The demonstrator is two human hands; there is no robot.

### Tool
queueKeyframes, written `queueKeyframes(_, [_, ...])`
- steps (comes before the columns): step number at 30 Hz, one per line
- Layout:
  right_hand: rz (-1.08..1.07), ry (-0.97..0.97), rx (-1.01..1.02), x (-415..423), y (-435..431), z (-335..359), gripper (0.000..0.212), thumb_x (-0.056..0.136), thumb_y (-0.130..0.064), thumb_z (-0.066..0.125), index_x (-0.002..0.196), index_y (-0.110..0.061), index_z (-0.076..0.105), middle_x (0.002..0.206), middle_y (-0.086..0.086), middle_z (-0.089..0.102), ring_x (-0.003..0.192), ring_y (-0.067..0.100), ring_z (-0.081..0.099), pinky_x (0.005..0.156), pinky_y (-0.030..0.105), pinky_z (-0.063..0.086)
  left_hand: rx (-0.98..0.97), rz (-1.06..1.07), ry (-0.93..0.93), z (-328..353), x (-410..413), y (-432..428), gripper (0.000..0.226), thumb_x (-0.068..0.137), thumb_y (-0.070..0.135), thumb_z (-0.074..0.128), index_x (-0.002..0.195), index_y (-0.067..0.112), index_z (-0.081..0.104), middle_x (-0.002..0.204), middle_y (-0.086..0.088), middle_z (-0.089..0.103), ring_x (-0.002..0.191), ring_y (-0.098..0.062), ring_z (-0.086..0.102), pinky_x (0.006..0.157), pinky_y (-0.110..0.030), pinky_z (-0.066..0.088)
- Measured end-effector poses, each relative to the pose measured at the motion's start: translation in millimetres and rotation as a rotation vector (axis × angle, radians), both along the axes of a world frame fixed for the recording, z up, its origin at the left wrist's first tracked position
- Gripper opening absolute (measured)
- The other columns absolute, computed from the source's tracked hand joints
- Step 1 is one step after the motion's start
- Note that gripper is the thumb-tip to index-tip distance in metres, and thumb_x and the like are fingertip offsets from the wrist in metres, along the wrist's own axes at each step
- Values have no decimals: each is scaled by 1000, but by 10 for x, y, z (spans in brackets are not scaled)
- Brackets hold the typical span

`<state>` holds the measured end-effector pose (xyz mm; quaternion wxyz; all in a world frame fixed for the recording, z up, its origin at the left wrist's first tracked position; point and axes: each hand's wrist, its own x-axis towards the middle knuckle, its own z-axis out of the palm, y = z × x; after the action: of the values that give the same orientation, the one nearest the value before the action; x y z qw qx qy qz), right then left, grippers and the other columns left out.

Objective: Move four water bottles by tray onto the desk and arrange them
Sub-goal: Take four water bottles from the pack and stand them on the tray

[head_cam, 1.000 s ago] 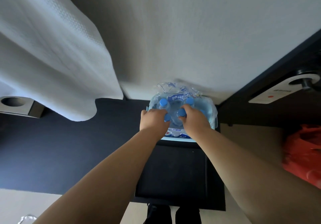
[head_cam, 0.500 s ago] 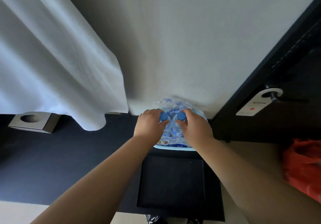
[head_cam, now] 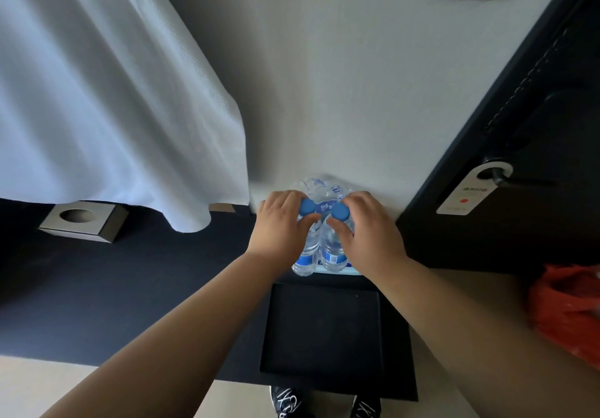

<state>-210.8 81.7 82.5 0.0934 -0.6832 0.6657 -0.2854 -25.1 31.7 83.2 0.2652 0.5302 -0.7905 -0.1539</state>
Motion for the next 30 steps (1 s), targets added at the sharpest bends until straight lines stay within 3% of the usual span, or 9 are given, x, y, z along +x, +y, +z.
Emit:
queueKeyframes(3, [-21,-3,50,67,115,-73,40,95,-42,66,114,-7,64,103,8,67,97,28,61,78,37,52,171,17,10,-83,51,101,28,96,42,61,115,21,56,94,1,62,84,-21,54,72,-31,41])
queueKeyframes(10, [-11,-46,243,192,361,-606,43,97,-50,60,115,-11,63,99,4,66,96,24,60,78,41,52,350,36,-30,-594,178,375,30,96,47,59,114,23,58,89,6,56,82,-17,55,71,-28,39])
queueKeyframes(15, [-16,-81,446,320,453,-1093,41,97,-50,60,116,-14,62,100,4,66,96,24,61,78,39,50,432,94,-143,-1162,282,533,36,95,52,56,118,25,60,96,3,59,91,-22,46,88,-33,34])
queueKeyframes(19, [-22,-74,556,405,481,-1464,46,98,-52,60,126,-15,60,110,4,68,105,23,62,84,40,52,521,124,-236,-1635,350,605,41,94,61,51,119,28,59,101,1,61,95,-24,48,86,-30,32])
queueKeyframes(30, [-111,-153,718,509,200,-2260,40,99,-51,57,116,-14,61,103,5,70,96,26,66,82,44,56,660,183,-291,-2423,387,426,42,95,59,51,114,23,59,98,-3,65,99,-27,52,75,-33,38])
